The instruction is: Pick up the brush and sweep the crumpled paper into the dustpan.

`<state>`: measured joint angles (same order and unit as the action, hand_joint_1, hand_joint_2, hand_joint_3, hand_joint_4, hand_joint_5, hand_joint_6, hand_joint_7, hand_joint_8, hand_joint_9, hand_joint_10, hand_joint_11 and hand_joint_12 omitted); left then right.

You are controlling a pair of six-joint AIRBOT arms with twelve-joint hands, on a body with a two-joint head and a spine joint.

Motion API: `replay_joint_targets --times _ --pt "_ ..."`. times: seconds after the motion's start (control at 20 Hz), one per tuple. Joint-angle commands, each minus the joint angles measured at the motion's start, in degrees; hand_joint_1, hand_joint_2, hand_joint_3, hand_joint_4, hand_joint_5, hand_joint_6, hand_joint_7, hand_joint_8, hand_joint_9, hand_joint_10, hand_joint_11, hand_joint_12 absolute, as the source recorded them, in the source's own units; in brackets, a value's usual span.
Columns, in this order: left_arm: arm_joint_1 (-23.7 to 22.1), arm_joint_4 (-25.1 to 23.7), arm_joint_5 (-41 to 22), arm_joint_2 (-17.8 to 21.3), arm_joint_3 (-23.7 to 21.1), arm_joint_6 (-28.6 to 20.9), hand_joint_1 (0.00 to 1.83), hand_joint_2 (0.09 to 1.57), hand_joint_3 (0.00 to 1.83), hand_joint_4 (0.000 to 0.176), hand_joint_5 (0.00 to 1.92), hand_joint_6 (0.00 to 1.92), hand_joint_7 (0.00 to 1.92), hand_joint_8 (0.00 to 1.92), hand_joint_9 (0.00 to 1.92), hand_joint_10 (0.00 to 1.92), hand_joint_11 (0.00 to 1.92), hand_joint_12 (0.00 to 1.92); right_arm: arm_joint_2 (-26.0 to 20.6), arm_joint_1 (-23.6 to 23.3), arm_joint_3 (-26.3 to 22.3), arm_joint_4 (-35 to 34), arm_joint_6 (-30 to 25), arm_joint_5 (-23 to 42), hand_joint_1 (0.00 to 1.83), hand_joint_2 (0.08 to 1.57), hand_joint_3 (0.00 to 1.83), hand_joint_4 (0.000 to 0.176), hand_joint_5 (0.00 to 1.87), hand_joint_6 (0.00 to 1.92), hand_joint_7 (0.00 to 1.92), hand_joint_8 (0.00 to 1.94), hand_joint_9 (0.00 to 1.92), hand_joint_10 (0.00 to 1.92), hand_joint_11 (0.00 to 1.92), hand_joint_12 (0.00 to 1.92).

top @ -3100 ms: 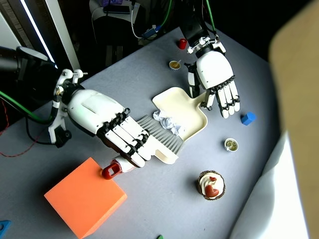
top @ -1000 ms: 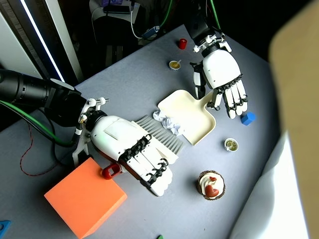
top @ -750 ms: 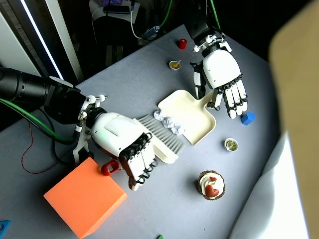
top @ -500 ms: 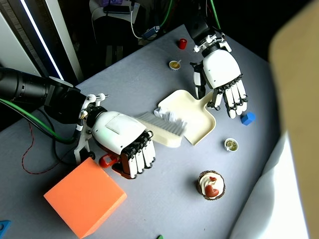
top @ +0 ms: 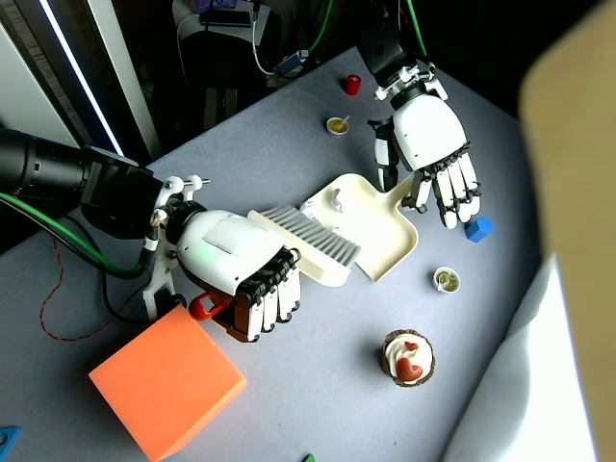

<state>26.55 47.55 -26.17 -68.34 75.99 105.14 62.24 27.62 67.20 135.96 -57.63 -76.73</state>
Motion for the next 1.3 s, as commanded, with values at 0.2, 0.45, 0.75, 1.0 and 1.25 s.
replay_joint_targets --times 0.2,0.45,0.75,1.0,1.25 --pt "-0.93 -1.56 -4.92 0.76 -0.01 0.19 1.13 1.06 0.0 0.0 1.1 0.79 0.31 0.0 0.22 0.0 0.13 0.3 -3.8 -0.78 -2.88 7.01 6.69 -6.15 1.65 1.11 0.0 0.0 1.2 1.92 1.26 1.94 1.35 1.92 1.44 1.92" --pt "-0.68 -1.54 -4.83 0.76 -0.07 0.19 1.1 1.08 0.0 0.015 1.07 0.83 0.31 0.01 0.24 0.01 0.13 0.33 -4.24 -4.67 -5.01 8.19 20.26 -0.59 1.6 1.1 0.0 0.0 1.18 1.92 1.23 1.94 1.35 1.92 1.47 1.92" --pt "-0.09 -1.22 -5.17 0.67 -0.21 0.18 1.1 1.1 0.0 0.0 1.01 0.93 0.3 0.01 0.24 0.01 0.09 0.34 -3.22 -15.42 -5.84 1.8 42.05 12.0 1.6 1.11 0.0 0.0 1.15 1.92 1.15 1.94 1.28 1.92 1.38 1.92" --pt "0.19 -0.91 -5.49 0.63 -0.37 0.14 1.1 1.09 0.0 0.003 1.04 0.89 0.31 0.0 0.23 0.0 0.07 0.34 -1.7 -21.93 -7.9 -15.17 62.86 14.24 1.6 1.1 0.0 0.0 1.15 1.92 1.18 1.94 1.29 1.92 1.38 1.92" --pt "0.19 -0.86 -5.72 0.42 -0.43 0.02 1.11 1.08 0.0 0.0 1.06 0.86 0.31 0.0 0.22 0.0 0.04 0.34 0.25 -24.79 -10.63 -26.15 78.85 5.79 1.61 1.09 0.0 0.0 1.18 1.92 1.24 1.94 1.34 1.92 1.44 1.92"
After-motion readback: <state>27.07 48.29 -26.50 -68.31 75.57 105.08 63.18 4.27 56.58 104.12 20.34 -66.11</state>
